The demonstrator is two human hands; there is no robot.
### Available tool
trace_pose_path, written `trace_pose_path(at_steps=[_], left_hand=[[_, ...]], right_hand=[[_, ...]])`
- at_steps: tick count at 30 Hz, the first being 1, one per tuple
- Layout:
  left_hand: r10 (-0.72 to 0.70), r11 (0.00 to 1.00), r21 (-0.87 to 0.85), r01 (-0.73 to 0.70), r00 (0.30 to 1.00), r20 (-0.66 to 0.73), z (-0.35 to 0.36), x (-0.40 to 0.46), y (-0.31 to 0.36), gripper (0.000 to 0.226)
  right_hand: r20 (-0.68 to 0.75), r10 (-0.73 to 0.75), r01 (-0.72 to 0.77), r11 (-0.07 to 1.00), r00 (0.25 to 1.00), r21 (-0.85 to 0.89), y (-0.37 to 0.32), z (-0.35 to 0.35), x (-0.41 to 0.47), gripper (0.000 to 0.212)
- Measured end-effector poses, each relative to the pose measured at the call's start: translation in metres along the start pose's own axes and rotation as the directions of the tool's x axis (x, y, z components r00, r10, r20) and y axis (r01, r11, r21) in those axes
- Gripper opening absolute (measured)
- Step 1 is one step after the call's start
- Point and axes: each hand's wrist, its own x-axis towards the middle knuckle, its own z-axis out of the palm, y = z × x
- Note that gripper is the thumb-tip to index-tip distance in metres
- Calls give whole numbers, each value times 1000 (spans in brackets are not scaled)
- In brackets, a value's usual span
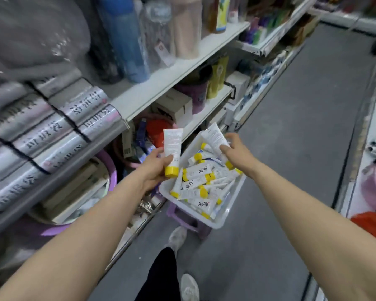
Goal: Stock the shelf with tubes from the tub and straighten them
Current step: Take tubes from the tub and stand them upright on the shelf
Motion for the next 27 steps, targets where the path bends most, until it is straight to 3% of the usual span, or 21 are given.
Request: trace_pose_path(at_steps=[5,11,15,19,27], left_hand=[[297,954,64,-294,954,-47,-32,-65,21,35],[665,720,388,-575,731,-150,-77,-148,55,66],[787,599,478,-643,583,-201,-109,-210,67,75],[869,489,561,-668,423,-255,-152,-275,68,79],[874,485,655,-579,289,-391,-268,-412,39,63]], right_hand=[[29,-301,303,949,953,-83,-75,4,-39,50],[-25,-589,586,807,808,-68,-172,28,-85,60],[-36,-760,758,650,649,-60,-228,54,-125,68],[-29,-851,848,525,524,-74,-274,89,-162,58],[13,-939,938,343,343,55,-358,191,-271,46]])
